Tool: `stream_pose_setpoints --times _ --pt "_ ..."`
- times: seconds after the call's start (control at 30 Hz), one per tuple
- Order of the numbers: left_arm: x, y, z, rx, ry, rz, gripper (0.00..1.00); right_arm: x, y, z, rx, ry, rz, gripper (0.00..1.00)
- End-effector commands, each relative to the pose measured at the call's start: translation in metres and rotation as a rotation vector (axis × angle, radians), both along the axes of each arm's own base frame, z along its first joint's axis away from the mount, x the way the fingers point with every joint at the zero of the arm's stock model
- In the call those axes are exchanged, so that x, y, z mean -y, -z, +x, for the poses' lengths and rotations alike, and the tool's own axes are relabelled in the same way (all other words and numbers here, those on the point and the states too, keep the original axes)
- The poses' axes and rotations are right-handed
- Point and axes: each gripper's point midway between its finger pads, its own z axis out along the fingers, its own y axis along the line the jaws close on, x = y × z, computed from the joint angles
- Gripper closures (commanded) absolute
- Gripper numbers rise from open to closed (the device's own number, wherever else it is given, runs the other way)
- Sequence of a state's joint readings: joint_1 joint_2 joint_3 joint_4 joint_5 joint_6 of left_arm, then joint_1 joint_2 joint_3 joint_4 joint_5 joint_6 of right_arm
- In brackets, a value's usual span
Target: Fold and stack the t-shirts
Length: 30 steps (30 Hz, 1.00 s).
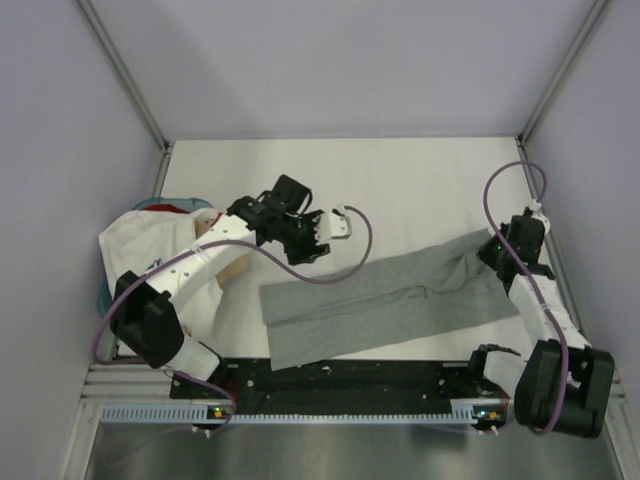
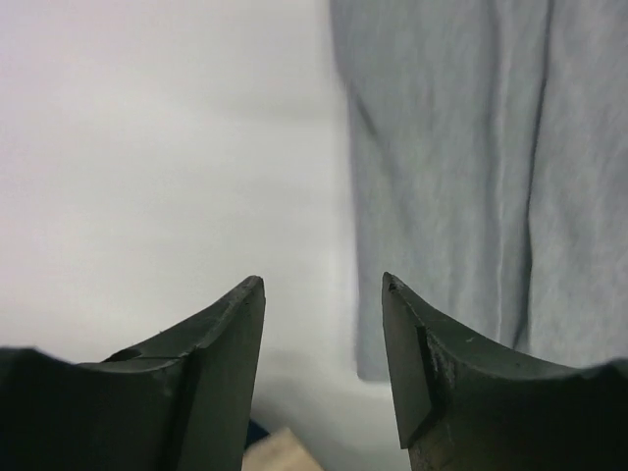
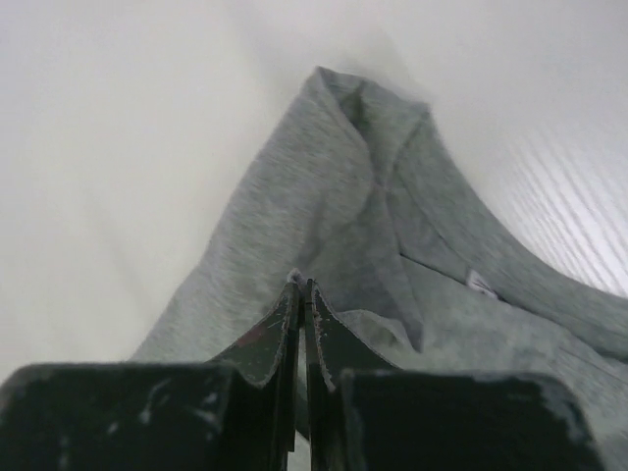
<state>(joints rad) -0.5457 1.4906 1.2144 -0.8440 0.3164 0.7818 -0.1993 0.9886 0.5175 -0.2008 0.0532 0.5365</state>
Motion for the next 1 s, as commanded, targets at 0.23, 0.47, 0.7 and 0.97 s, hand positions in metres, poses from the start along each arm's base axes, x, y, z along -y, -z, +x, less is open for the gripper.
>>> stream_pose_setpoints --times 0.23,0.47,0.7,0.97 --pt "0.219 -0.059 -0.018 0.099 0.337 -0.332 0.54 -0.037 -0.009 0.082 0.042 -0.241 0.176 1.0" --pt "0.309 -0.056 -0.041 0.088 0.53 -0.435 0.53 -0.055 0.01 0.098 -0.019 -0.31 0.283 1.0" --pt "0.365 -0.023 -0.056 0.135 0.609 -0.488 0.51 -0.059 0.025 0.103 -0.075 -0.307 0.337 1.0" --pt "0.396 0.021 -0.024 0.233 0.455 -0.46 0.51 -0.065 0.023 0.093 -0.075 -0.334 0.346 1.0"
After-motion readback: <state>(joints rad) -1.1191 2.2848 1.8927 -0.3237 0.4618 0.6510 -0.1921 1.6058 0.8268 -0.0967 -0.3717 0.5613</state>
